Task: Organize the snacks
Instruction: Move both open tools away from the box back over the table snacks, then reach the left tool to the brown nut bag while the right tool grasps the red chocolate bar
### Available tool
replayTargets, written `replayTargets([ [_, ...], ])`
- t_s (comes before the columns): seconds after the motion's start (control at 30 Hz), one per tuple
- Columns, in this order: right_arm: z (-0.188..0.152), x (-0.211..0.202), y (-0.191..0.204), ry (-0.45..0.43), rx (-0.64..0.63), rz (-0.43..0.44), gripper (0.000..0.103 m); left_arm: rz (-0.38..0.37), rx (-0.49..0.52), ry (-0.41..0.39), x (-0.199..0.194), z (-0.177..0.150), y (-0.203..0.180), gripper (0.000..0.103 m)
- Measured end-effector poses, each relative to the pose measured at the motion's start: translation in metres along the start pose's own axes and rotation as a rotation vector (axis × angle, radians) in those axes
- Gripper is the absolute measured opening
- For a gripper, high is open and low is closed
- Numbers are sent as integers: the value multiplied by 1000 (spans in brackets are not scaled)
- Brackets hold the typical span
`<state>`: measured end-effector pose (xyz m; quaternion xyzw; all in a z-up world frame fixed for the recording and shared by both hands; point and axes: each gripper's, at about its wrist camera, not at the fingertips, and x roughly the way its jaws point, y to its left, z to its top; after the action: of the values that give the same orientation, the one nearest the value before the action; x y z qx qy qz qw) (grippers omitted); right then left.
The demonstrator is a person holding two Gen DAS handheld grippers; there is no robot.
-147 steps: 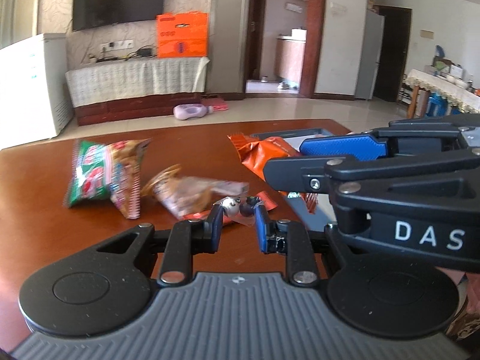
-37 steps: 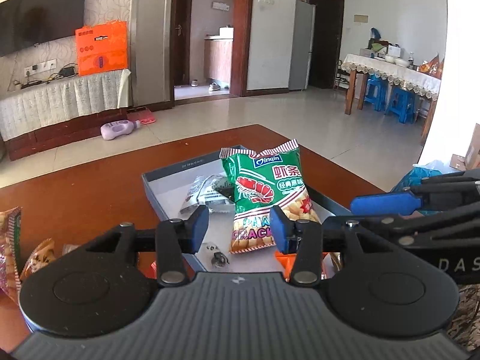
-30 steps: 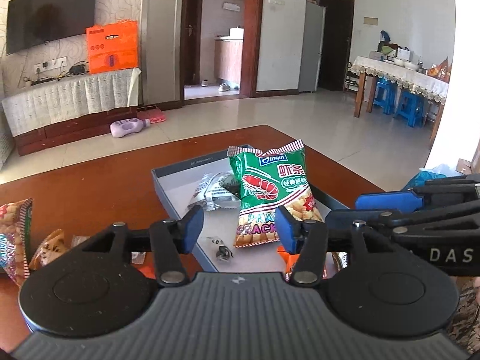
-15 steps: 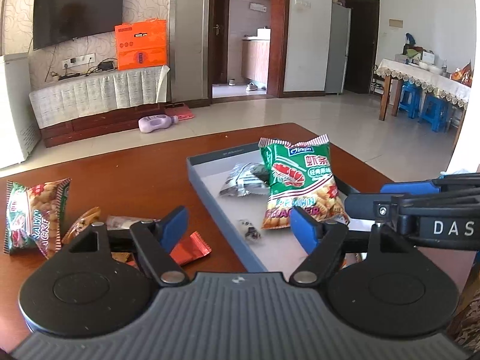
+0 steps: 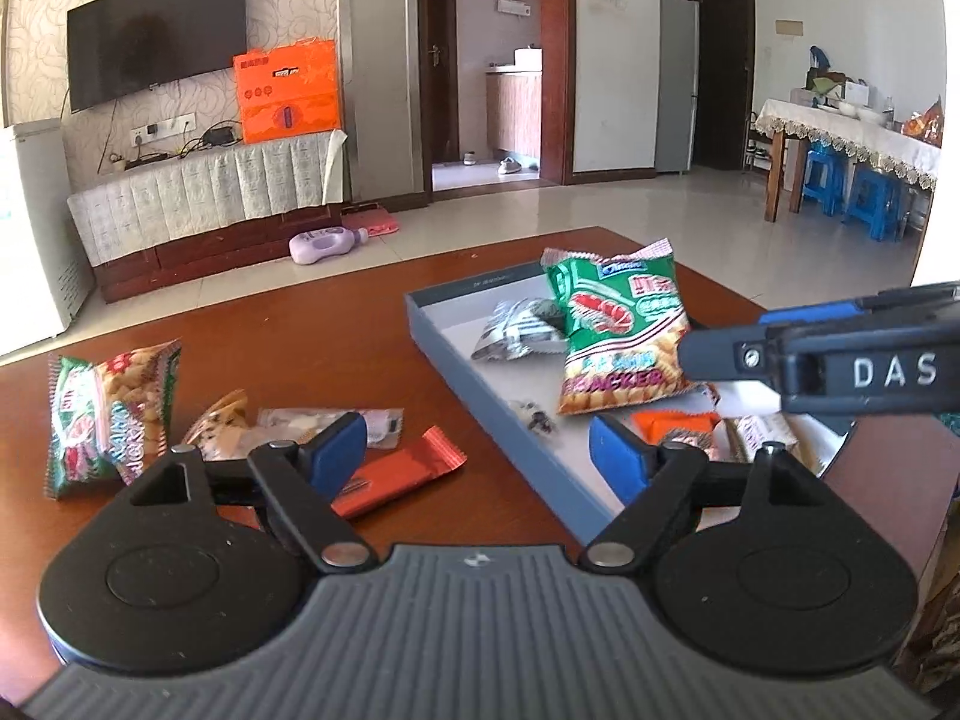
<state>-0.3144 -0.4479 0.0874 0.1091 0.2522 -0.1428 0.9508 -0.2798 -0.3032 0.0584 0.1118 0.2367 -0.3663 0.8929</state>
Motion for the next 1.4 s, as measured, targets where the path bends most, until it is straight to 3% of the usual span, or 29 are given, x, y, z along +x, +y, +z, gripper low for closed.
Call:
replayTargets([
  [0.53,1,5,40,5,-98,119,57,104,-66,78,-19,-31,57,85],
  [0.8,-6,24,81,75,-193,223,57,178,-131,72,-30,-37,95,85],
  [0.93,-9,43,96,145,-138,257,57,245,-172,55,-39,-36,117,85],
  [1.07,-13,62,105,176,-35,174,57,287,-255,37,-47,-34,140,85],
  [1.2,-11,74,116,97,46,77,57,296,-297,29,-52,-31,152,85],
  [1.3,-12,88,136,68,-26,-24,57,292,-311,37,-53,-33,156,85],
  [1.4,-16,108,152,93,-133,-91,57,287,-309,57,-50,-34,159,85],
])
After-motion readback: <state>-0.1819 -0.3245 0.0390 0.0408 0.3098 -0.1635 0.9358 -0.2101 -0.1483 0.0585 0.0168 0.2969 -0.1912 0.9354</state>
